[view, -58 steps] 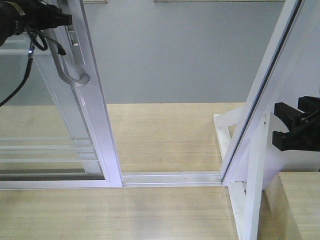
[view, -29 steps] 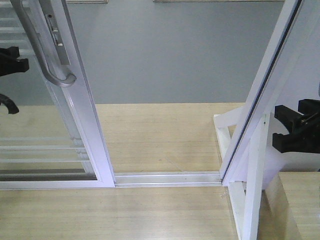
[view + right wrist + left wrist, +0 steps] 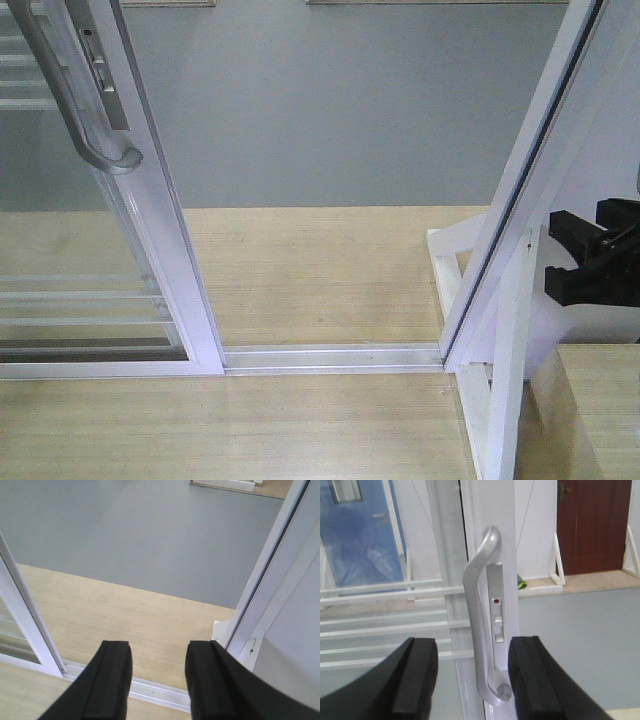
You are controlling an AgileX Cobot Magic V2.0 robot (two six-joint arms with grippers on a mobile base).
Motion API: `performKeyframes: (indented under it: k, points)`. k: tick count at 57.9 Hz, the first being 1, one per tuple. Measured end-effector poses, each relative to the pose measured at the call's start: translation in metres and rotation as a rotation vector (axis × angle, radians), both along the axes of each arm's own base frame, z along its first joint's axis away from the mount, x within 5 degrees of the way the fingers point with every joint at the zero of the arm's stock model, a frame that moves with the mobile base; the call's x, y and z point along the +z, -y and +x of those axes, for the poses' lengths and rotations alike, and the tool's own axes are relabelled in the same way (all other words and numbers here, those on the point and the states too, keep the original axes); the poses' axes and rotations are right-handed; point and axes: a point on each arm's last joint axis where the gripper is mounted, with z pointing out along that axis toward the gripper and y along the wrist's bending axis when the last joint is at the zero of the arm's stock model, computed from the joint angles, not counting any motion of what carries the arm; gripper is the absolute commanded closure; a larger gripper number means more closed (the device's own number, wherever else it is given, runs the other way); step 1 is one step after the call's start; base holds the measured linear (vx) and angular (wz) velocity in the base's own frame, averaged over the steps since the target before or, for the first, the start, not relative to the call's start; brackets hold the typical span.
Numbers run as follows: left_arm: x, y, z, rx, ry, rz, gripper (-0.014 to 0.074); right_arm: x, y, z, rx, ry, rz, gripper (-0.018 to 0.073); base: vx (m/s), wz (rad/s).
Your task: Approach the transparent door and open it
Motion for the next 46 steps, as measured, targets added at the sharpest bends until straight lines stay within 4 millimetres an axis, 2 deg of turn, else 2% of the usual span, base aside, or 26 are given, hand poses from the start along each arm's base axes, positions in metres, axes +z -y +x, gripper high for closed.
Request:
performKeyframes:
  k: [9, 15, 19, 27, 29, 37, 46]
  points:
    - [0.009, 0.0, -0.019, 0.005, 0.064, 0.0, 0.016, 0.0, 0.0, 0.0, 0.0, -0.001, 0.0, 0.0207, 0.0, 0.0]
    - [0.013, 0.0, -0.027, 0.01, 0.091, 0.053, 0.0206, 0.0, 0.0, 0.0, 0.0, -0.002, -0.001, 0.0207, 0.0, 0.0]
    - [0.015, 0.0, -0.034, 0.016, 0.107, 0.081, 0.0274, 0.0, 0.0, 0.0, -0.001, -0.003, -0.001, 0.0207, 0.0, 0.0]
    - [0.01, 0.0, -0.049, 0.018, 0.14, 0.059, 0.0532, -0.001, 0.0, 0.0, -0.002, -0.006, -0.002, 0.0207, 0.0, 0.0]
    - [0.008, 0.0, -0.054, 0.016, 0.146, 0.039, 0.0604, -0.001, 0.0, 0.0, -0.002, -0.006, -0.002, 0.0207, 0.0, 0.0]
    - [-0.012, 0.0, -0.075, 0.007, 0.128, -0.058, 0.0603, -0.001, 0.0, 0.0, -0.002, -0.009, -0.003, 0.0207, 0.0, 0.0]
    - [-0.054, 0.0, -0.094, 0.011, 0.023, -0.098, 0.0603, -0.001, 0.0, 0.0, -0.002, -0.01, -0.003, 0.0207, 0.0, 0.0]
